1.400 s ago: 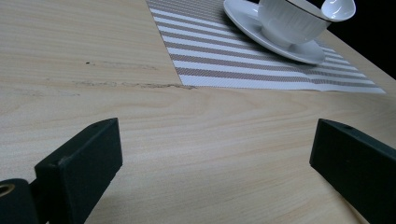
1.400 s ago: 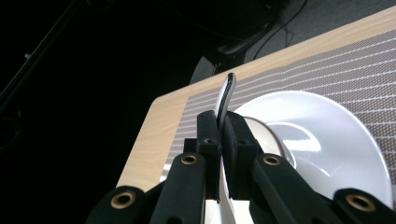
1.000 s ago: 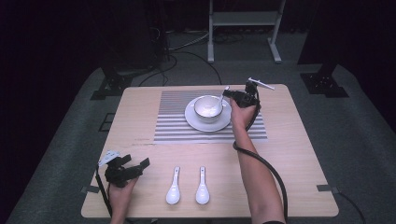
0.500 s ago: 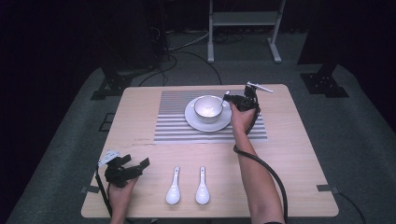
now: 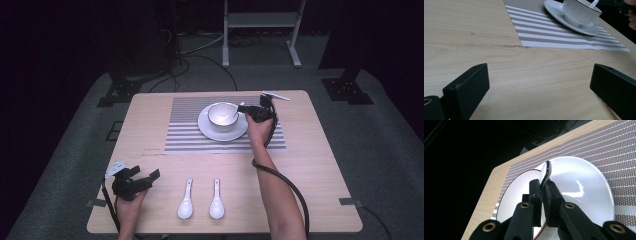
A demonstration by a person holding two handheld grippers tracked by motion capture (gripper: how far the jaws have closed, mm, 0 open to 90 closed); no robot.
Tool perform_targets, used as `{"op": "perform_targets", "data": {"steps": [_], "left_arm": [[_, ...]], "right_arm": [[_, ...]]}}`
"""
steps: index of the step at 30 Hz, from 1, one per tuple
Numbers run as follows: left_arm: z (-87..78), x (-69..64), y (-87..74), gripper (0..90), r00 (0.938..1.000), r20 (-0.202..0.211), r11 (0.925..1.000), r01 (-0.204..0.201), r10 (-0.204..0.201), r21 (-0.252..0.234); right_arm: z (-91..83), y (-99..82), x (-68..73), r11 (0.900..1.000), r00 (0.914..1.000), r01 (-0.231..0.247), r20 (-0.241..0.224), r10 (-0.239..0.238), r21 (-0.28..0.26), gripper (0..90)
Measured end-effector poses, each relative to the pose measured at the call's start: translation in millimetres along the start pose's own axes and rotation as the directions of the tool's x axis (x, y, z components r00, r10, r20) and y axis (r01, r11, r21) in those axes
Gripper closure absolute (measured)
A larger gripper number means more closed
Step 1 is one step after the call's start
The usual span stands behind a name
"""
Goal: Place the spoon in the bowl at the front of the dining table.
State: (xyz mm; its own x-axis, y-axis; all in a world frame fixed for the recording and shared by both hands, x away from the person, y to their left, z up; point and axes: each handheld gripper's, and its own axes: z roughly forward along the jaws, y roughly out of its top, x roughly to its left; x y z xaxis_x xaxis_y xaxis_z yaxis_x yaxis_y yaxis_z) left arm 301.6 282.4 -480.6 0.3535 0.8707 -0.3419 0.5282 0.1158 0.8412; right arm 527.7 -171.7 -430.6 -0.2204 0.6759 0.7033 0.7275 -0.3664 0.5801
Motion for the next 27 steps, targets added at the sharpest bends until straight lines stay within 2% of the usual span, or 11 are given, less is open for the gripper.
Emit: {"op": "perform_targets", "data": {"steps": [8, 10, 12, 14, 20, 27], "left_arm": [[0.1, 0.0, 0.0, 1.0, 1.0, -0.001, 1.0, 0.0, 0.0, 0.001], [0.0, 0.0, 0.0, 1.0, 1.0, 0.001, 1.0, 0.0, 0.0, 0.001], [0.1, -0.2, -0.1, 1.0, 1.0, 0.0, 1.0, -0.001, 0.001, 0.001], [0.5, -0.4, 0.0, 1.0, 1.0, 0.0, 1.0, -0.002, 0.002, 0.002], [0.5, -0.7, -0.1, 1.0, 1.0, -0.001, 1.0, -0.002, 0.002, 0.002], [0.1, -0.1, 0.0, 1.0, 1.0, -0.001, 1.0, -0.002, 0.002, -0.001]], "right_arm": [[-1.9, 1.2, -5.3, 0.9996, 0.9997, -0.02, -0.014, 0.02, 0.019, 84.4], [-2.4, 1.9, -7.3, 0.9992, 0.9996, -0.027, -0.009, 0.027, 0.028, 81.5], [-2.3, 2.4, -9.9, 0.9972, 0.9983, -0.055, -0.017, 0.056, 0.05, 79.3], [-3.7, 2.5, -11.7, 0.9964, 0.9975, -0.063, -0.028, 0.065, 0.056, 78.5], [-5.3, 0.9, -16.5, 0.9942, 0.9965, -0.071, -0.04, 0.074, 0.081, 75.6], [-9.4, -3.5, -19.3, 0.994, 0.9942, -0.077, -0.07, 0.082, 0.078, 73.6]]}}
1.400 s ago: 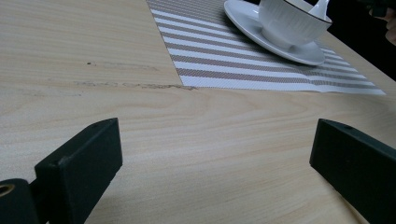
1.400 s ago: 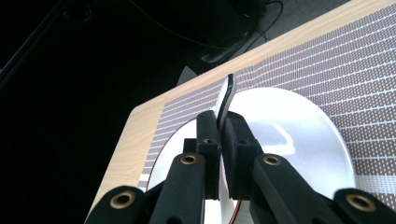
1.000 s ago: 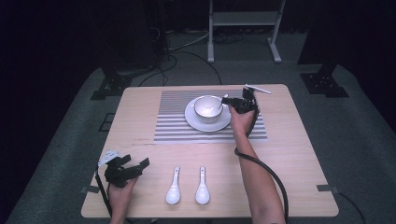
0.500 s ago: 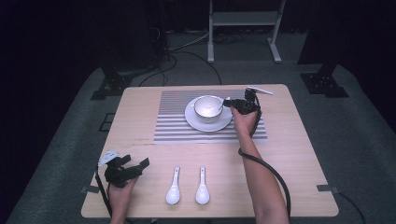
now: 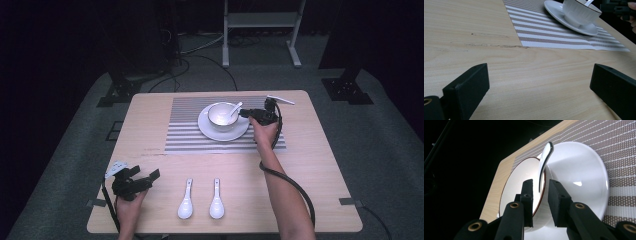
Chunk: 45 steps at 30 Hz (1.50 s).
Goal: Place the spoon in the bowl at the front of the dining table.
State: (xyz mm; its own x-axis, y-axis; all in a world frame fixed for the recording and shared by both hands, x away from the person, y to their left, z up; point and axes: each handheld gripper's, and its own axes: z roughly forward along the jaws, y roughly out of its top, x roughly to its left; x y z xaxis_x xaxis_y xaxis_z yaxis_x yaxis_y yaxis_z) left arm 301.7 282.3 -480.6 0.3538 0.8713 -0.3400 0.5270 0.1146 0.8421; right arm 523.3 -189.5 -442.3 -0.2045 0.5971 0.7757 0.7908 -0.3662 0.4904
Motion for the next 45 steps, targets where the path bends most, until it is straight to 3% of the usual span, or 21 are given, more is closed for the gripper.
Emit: {"op": "perform_targets", "data": {"steps": [11, 17, 45], "left_arm": [[0.6, -1.1, -0.1, 1.0, 1.0, -0.006, 1.0, -0.007, 0.007, 0.002], [0.6, -0.9, 0.0, 1.0, 1.0, -0.006, 1.0, -0.006, 0.006, 0.004], [1.1, -1.7, -0.1, 1.0, 0.9999, -0.013, 0.9999, -0.011, 0.011, 0.009]], "right_arm": [[-8.2, -2.7, 8.1, 0.9983, 0.9978, 0.052, -0.043, -0.051, 0.025, 67.6], [-11.4, -6.8, 5.1, 0.998, 0.9961, 0.052, -0.074, -0.049, 0.037, 64.4], [-29.1, -27.8, -0.2, 0.9911, 0.9895, 0.096, -0.117, -0.085, 0.092, 52.5]]}}
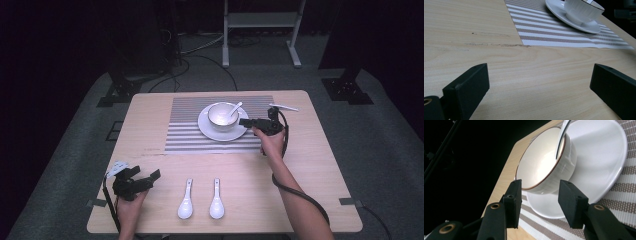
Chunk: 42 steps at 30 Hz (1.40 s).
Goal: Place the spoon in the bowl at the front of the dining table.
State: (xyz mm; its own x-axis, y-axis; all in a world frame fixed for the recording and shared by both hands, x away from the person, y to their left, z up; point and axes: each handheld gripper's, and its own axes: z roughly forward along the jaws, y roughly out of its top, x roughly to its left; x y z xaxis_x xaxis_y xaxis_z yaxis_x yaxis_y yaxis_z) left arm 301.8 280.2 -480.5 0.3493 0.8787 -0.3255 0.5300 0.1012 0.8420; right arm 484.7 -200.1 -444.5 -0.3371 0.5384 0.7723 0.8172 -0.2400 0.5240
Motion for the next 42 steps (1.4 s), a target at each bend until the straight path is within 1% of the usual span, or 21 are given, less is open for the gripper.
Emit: {"op": "perform_targets", "data": {"steps": [5, 8, 12, 15, 19, 23, 26, 29, 33, 39, 42], "left_arm": [[0.1, -0.3, -0.2, 1.0, 1.0, 0.002, 1.0, -0.002, 0.002, 0.002], [0.3, -0.7, -0.2, 1.0, 1.0, 0.0, 1.0, -0.002, 0.002, 0.003], [0.4, -0.9, -0.2, 1.0, 1.0, -0.003, 1.0, -0.004, 0.004, 0.003], [0.4, -1.1, -0.2, 1.0, 1.0, -0.005, 1.0, -0.003, 0.003, 0.003], [0.3, -1.2, -0.2, 1.0, 1.0, -0.005, 1.0, -0.004, 0.004, 0.004], [0.4, -1.1, -0.2, 1.0, 1.0, -0.005, 1.0, -0.004, 0.004, 0.004], [0.4, -1.1, -0.1, 1.0, 1.0, -0.004, 1.0, -0.004, 0.004, 0.004], [0.4, -1.1, -0.1, 1.0, 1.0, -0.006, 1.0, -0.004, 0.004, 0.003], [0.4, -1.2, -0.1, 1.0, 1.0, -0.006, 1.0, -0.005, 0.005, 0.004], [0.3, -1.3, -0.1, 1.0, 1.0, -0.005, 1.0, -0.005, 0.005, 0.003], [0.3, -1.3, -0.1, 1.0, 1.0, -0.005, 1.0, -0.006, 0.006, 0.003]], "right_arm": [[-1.9, -6.3, -1.2, 0.9998, 1.0, 0.005, 0.004, -0.005, 0.018, 50.5], [-2.6, -10.5, -2.0, 0.9991, 0.9998, 0.016, 0.01, -0.016, 0.039, 50.0], [-4.8, -15.4, -3.2, 0.9985, 0.9999, 0.013, -0.001, -0.013, 0.053, 49.3], [-7.1, -19.3, -2.9, 0.9978, 0.9997, 0.022, -0.007, -0.022, 0.062, 49.2], [-10.7, -23.2, -2.4, 0.9976, 0.9995, 0.03, -0.014, -0.03, 0.063, 48.9], [-13.6, -28.4, -1.4, 0.9968, 0.9991, 0.018, -0.04, -0.015, 0.078, 47.4], [-14.9, -32.6, 0.0, 0.9953, 0.9989, 0.021, -0.044, -0.017, 0.094, 47.0], [-15.9, -36.2, 0.4, 0.995, 0.9986, 0.026, -0.049, -0.021, 0.096, 46.3], [-16.3, -41.2, 0.2, 0.994, 0.9981, 0.02, -0.059, -0.014, 0.108, 45.6], [-17.4, -49.6, -0.1, 0.9918, 0.9973, 0.028, -0.07, -0.019, 0.125, 44.6], [-19.5, -53.6, 1.0, 0.9907, 0.997, 0.04, -0.071, -0.031, 0.13, 44.6]]}}
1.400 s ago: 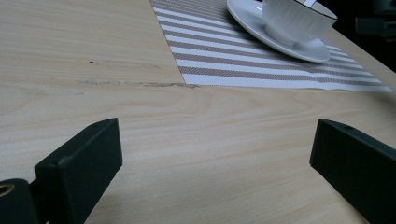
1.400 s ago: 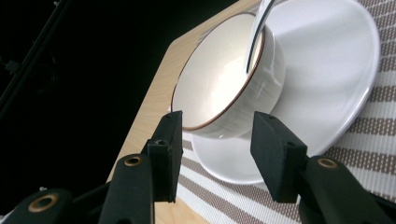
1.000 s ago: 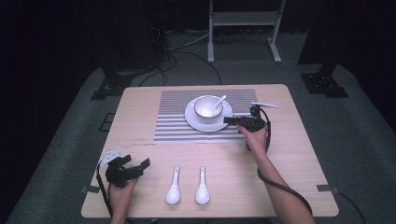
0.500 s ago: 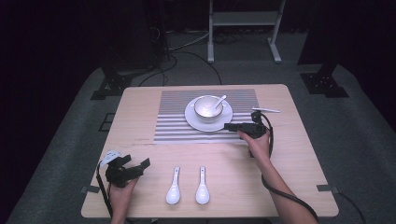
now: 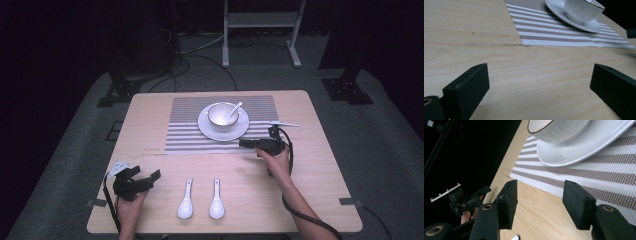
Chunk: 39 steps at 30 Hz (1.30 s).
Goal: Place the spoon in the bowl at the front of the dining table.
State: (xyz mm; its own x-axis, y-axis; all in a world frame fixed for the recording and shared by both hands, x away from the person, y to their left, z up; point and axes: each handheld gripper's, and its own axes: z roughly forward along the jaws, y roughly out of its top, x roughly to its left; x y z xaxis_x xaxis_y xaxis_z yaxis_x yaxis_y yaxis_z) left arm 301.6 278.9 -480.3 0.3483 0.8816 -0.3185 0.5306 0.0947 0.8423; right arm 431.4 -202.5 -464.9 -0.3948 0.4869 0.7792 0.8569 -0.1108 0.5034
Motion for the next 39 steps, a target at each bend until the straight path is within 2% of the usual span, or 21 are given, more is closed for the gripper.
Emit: {"op": "perform_targets", "data": {"steps": [6, 13, 26, 39], "left_arm": [[0.1, -0.6, -0.1, 1.0, 1.0, -0.002, 1.0, -0.001, 0.001, -0.001], [0.4, -0.4, 0.0, 1.0, 1.0, -0.001, 1.0, -0.001, 0.001, 0.001], [-0.1, -0.7, -0.3, 1.0, 1.0, -0.001, 1.0, -0.002, 0.002, 0.0], [0.1, -0.8, -0.4, 1.0, 1.0, -0.001, 1.0, -0.001, 0.001, -0.001]], "right_arm": [[-2.2, -6.3, 3.3, 0.9996, 0.9999, 0.013, -0.006, -0.013, 0.025, 43.5], [-5.4, -14.9, 2.1, 0.9994, 0.9996, 0.005, -0.028, -0.004, 0.034, 43.1], [-10.0, -27.7, 7.5, 0.9988, 0.9988, 0.025, -0.044, -0.023, 0.042, 42.6], [-16.9, -42.7, 6.3, 0.998, 0.9978, 0.022, -0.064, -0.018, 0.06, 41.2]]}}
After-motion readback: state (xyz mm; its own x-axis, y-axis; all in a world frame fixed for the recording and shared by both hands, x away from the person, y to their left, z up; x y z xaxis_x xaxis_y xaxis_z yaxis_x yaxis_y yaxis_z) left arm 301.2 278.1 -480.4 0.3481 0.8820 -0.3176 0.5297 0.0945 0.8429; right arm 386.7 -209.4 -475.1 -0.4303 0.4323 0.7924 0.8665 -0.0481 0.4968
